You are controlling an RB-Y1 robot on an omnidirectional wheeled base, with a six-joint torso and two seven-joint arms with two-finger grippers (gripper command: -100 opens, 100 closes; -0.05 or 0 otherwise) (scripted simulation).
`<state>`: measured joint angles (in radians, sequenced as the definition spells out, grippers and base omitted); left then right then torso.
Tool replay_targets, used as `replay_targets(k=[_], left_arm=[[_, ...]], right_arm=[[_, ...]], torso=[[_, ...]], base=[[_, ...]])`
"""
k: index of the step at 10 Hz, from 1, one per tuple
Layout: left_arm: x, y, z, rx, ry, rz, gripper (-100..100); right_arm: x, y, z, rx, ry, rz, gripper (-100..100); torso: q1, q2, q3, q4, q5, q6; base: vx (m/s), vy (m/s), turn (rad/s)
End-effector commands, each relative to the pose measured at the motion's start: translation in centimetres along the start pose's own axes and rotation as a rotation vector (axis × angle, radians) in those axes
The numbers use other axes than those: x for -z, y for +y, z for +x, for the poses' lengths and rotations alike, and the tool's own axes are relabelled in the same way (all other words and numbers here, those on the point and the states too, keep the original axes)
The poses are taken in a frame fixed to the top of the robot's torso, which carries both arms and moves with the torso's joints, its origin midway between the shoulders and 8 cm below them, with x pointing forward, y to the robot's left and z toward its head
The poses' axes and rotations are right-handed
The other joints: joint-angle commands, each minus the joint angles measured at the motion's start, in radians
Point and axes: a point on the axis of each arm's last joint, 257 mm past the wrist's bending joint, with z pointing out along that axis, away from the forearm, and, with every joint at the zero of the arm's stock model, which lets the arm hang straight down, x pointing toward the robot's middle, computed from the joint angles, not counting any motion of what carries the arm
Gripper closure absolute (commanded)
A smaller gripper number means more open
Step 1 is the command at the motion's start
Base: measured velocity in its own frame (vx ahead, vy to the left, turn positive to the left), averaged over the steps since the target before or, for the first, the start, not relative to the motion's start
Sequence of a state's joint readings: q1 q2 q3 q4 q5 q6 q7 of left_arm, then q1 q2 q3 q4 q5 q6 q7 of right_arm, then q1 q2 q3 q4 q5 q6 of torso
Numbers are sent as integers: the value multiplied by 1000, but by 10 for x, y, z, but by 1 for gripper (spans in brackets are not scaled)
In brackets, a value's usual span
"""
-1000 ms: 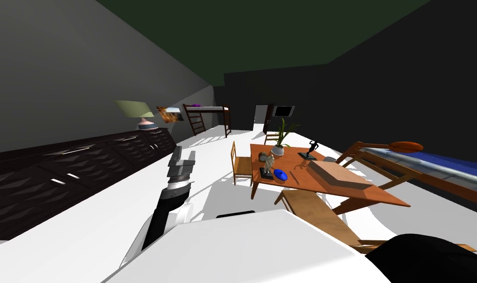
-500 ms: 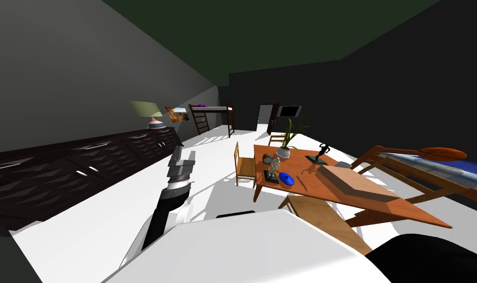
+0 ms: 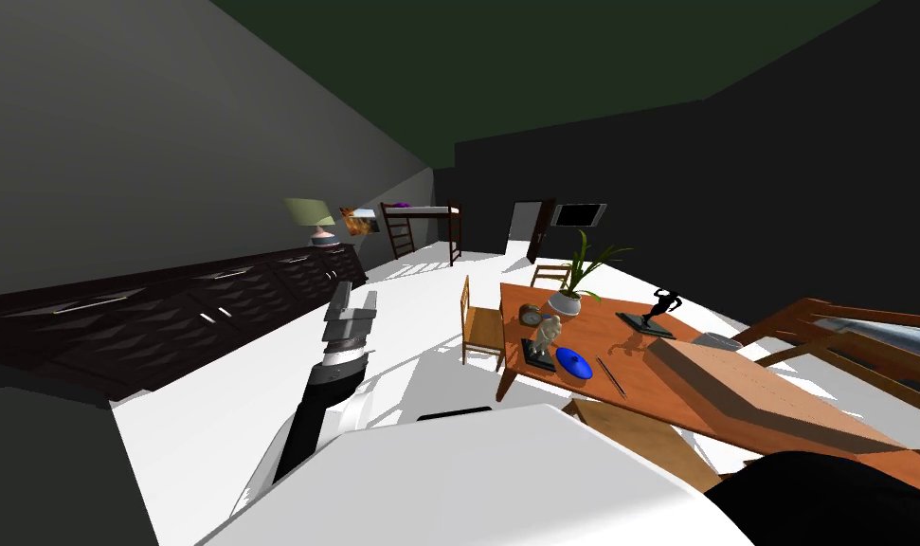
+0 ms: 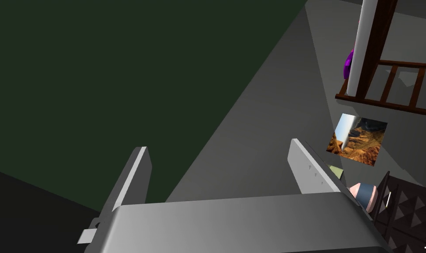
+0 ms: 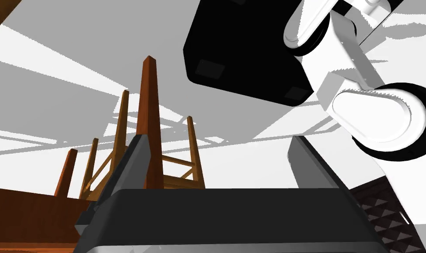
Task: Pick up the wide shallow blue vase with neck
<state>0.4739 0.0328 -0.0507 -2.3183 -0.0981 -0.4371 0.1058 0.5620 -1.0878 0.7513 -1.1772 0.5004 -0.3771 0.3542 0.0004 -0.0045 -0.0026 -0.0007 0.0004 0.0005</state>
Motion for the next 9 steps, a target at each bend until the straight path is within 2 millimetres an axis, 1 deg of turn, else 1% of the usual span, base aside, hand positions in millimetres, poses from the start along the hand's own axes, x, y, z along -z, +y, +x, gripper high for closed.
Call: replay_targets(k=[1, 3, 4, 6, 7, 8, 9], left_arm=[[0, 0, 0, 0, 0, 0, 0], [0, 0, 0, 0, 0, 0, 0], [0, 0, 0, 0, 0, 0, 0], [0, 0, 0, 0, 0, 0, 0], [0, 0, 0, 0, 0, 0, 0], [0, 0, 0, 0, 0, 0, 0], [0, 0, 0, 0, 0, 0, 0]], right_arm=[[17, -31, 15, 72, 51, 31, -100], [20, -37, 22, 69, 66, 44, -100], [39, -64, 36, 125, 115, 76, -100], [73, -108, 53, 222, 194, 124, -100], [72, -107, 49, 228, 188, 119, -100], [74, -109, 51, 227, 192, 123, -100], [91, -129, 58, 270, 229, 146, -100]], torso=[[0, 0, 0, 0, 0, 0], [-1, 1, 0, 0, 0, 0], [-1, 3, 2, 1, 0, 1], [-1, -1, -1, 0, 0, -1], [-3, -5, -2, -1, 0, -1], [-2, -4, -2, -1, -1, 1], [0, 0, 0, 0, -1, 1]], base=[[85, 7, 221], [47, -9, 34], [51, 4, 177], [136, -30, 305], [127, -38, 110], [62, -10, -45], [74, -2, 158]])
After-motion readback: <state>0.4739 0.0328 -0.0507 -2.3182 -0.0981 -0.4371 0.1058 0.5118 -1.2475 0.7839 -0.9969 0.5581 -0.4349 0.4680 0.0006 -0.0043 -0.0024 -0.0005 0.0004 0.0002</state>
